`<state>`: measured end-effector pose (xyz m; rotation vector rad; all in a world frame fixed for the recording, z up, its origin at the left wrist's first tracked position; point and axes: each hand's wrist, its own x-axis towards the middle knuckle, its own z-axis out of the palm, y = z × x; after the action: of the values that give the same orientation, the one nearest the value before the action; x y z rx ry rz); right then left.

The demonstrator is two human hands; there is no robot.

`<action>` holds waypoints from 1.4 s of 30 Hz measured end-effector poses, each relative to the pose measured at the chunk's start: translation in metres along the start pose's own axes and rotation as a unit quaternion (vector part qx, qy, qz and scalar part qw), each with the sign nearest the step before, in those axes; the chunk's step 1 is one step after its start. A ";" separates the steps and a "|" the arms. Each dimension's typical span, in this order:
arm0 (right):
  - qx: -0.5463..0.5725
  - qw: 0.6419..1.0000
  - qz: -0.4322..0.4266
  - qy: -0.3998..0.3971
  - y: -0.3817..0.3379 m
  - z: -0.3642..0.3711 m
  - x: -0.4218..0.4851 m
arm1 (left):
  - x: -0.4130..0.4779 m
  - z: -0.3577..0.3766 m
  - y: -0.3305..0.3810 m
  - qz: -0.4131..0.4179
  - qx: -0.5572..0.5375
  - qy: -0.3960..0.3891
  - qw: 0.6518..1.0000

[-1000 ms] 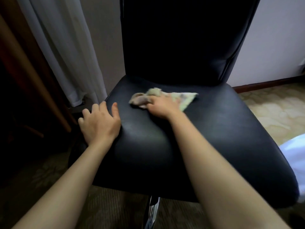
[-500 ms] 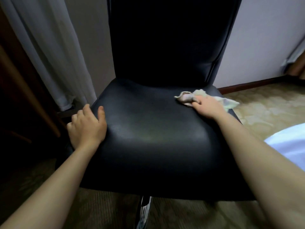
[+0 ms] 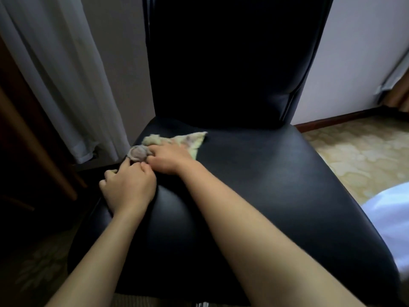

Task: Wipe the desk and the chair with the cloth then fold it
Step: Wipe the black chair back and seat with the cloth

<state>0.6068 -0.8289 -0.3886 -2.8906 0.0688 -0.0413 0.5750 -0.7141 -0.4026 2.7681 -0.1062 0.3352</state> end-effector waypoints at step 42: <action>-0.009 0.983 0.172 0.067 0.221 -0.062 -0.190 | -0.087 0.000 0.074 0.153 -0.024 -0.102 0.983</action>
<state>0.4049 -1.0487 -0.3877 -2.8452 0.5928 -0.1719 0.4818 -0.7806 -0.3989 2.7275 -0.5879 0.1214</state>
